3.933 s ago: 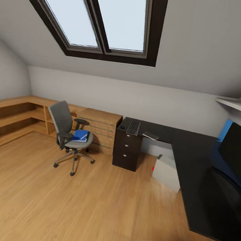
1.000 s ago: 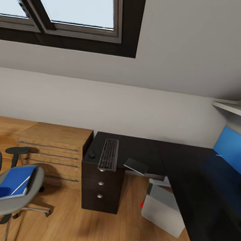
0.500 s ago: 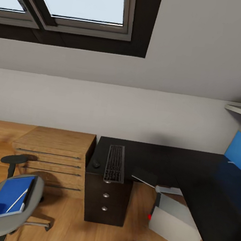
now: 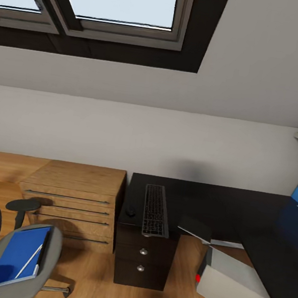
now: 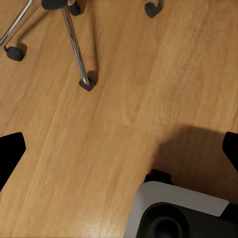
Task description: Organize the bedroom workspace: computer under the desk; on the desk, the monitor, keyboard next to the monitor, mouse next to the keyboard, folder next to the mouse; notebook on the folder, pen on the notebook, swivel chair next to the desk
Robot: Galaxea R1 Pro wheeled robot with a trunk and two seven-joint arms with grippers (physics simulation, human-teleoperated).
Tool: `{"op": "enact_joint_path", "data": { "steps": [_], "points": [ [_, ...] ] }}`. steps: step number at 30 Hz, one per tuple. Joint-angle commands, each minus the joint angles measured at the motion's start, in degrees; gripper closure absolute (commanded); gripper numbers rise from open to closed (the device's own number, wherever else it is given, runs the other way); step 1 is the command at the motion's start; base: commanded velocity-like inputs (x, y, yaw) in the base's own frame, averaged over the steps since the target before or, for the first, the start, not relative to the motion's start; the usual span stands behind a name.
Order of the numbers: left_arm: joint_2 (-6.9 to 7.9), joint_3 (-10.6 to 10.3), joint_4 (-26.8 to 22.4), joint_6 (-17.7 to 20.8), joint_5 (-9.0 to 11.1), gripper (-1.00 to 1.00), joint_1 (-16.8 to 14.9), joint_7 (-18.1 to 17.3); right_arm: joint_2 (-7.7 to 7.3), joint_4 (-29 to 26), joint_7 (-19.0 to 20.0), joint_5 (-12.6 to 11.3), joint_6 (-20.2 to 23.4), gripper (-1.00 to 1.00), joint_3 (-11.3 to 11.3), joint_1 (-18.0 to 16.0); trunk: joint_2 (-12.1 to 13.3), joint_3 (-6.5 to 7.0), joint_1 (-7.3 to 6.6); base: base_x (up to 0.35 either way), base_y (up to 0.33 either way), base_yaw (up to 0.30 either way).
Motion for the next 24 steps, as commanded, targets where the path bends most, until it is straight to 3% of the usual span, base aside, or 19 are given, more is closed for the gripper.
{"op": "enact_joint_path", "data": {
  "steps": [1, 9, 16, 24],
  "points": [
    [0.03, -0.5, -0.1, -0.1, 0.4, -1.00, 0.0, 0.4, 0.05, 0.1, -0.2, -0.3, -0.2, -1.00, 0.5, 0.0, -0.1, -0.07, 0.01, -0.009, 0.131, 0.000],
    [-0.06, -0.5, -0.2, -0.3, 0.4, -1.00, 0.0, 0.4, 0.05, 0.1, -0.2, -0.4, -0.2, -1.00, 0.4, 0.0, -0.1, -0.07, 0.01, -0.002, 0.037, 0.000],
    [-1.01, -0.5, -1.9, -0.2, 0.4, -1.00, 0.0, 0.3, 0.05, 0.1, -0.2, -0.5, -0.3, -1.00, 0.5, 0.0, -0.1, -0.07, 0.01, 0.000, 0.001, 0.000],
    [-1.54, -0.4, -2.1, 0.4, 0.5, -1.00, 0.0, 0.7, 0.05, 0.1, -0.2, -0.5, -0.3, -1.00, 0.4, 0.0, -3.3, -1.51, 1.77, 0.000, 0.000, 0.000]
  ]
}}
